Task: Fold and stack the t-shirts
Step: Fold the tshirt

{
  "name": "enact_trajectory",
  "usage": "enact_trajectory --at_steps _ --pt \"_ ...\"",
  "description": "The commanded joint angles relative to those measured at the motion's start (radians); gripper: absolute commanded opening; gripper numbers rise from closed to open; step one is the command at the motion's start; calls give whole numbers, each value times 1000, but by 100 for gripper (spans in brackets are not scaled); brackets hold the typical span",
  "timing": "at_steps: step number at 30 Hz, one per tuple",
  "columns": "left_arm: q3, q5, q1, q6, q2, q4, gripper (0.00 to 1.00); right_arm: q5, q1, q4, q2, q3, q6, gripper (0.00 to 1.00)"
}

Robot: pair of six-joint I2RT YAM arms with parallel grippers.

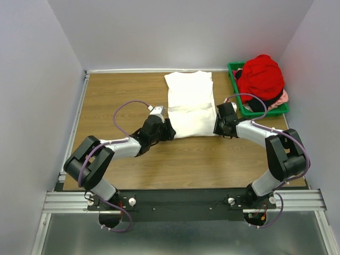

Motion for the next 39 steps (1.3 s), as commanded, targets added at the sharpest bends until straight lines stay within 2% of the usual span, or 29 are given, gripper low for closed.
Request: enact_trajectory --at_steps 1,5,9,11,24,34,37,38,39 --pt "-25 -24 -13 -20 -38 3 60 -37 -6 -5 -25 -38 35 41" --pt "-34 -41 -21 -30 -43 -4 60 -42 -6 -5 -23 -55 43 39" --pt "-28 -54 -30 -37 -20 -26 60 -37 -7 -4 -6 -56 37 32" --pt "-19 -79 -38 -48 -13 -43 60 -42 -7 -4 -2 -55 37 24" --pt "-5 -116 -61 -88 51 -55 54 -42 -7 -4 4 -58 31 23" --pt "18 -123 -72 -94 114 -38 38 -42 -7 -4 3 -53 29 23" --pt "15 -120 -70 -97 119 -41 24 -45 -7 -4 3 -53 29 22" --pt "11 -120 -72 -99 117 -43 13 -45 -9 -4 1 -55 28 18" --pt "8 -123 -70 -99 115 -43 7 -45 -7 -5 -2 -53 26 17"
